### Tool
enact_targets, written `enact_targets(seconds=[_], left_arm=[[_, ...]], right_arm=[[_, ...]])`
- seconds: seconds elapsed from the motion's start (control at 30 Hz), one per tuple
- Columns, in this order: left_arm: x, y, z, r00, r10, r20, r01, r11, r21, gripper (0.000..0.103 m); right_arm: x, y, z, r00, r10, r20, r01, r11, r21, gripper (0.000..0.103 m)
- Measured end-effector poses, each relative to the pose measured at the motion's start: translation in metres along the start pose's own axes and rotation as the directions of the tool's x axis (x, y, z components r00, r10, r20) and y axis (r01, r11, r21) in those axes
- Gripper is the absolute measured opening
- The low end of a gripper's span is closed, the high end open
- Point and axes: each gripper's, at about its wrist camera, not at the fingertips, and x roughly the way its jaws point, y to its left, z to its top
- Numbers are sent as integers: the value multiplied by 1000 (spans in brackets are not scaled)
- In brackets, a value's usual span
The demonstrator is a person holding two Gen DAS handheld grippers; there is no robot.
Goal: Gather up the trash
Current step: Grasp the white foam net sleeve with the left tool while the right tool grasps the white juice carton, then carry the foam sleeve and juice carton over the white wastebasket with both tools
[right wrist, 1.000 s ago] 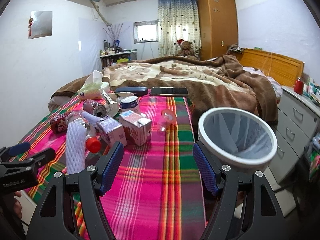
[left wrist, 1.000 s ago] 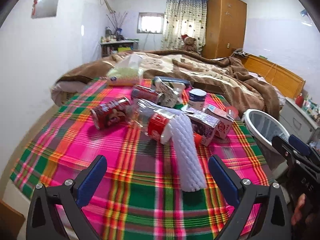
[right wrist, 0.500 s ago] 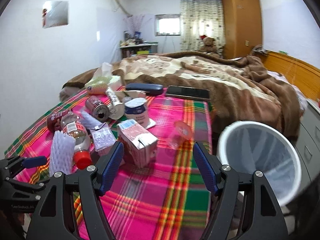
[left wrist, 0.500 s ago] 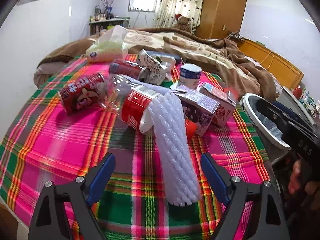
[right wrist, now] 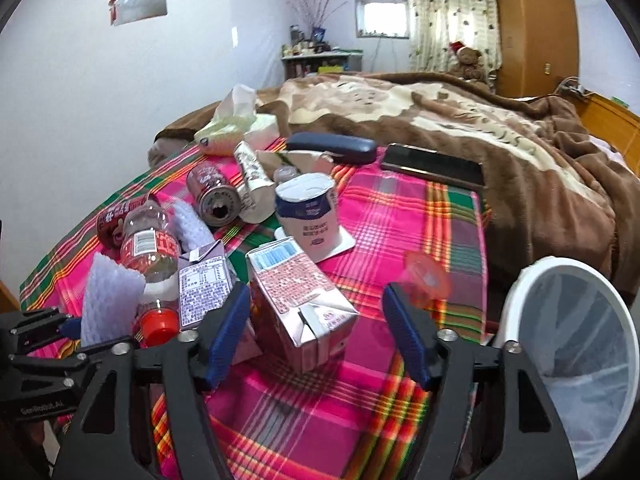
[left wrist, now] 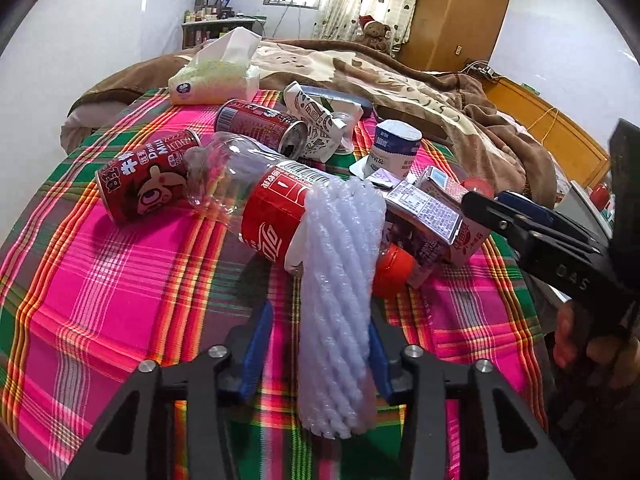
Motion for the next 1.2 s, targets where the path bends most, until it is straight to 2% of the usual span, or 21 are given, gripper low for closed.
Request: enact_targets(seconds=[0.1, 0.13, 0.33, 0.57, 0.63, 0.7, 1.03, 1.2], left_arm=[[-5, 7, 0, 1000, 8, 6, -8, 1000, -9, 42], [-6, 10, 1, 1000, 17, 8, -17, 1000, -11, 42], [-11, 26, 8, 999, 36, 26, -35, 998, -45, 42], [-5, 38, 14, 1000, -10, 11, 11, 997, -83, 42], [-8, 36, 14, 1000, -12, 25, 14, 998, -68, 42], [-11, 32, 14, 999, -15, 31, 17, 998, -56, 34], [-33, 24, 16, 997, -43, 67, 45, 998, -39, 33], [-47, 7, 26, 993, -74, 96, 75, 997, 0, 33]], right_arm=[[3, 1, 1, 1000, 23, -18, -23, 1000, 10, 57], [4, 1, 1, 999, 32, -24, -32, 999, 13, 52], [7, 5, 4, 999, 29, -44, -29, 1000, -7, 51], [7, 5, 1, 998, 27, -51, -26, 999, 29, 43], [6, 4, -1, 999, 20, -43, -18, 999, 50, 42], [4, 3, -1, 999, 18, -35, -15, 998, 64, 42], [-20, -1, -8, 999, -24, 25, 21, 993, 116, 42], [-39, -7, -8, 997, -37, 71, 25, 987, 161, 42]])
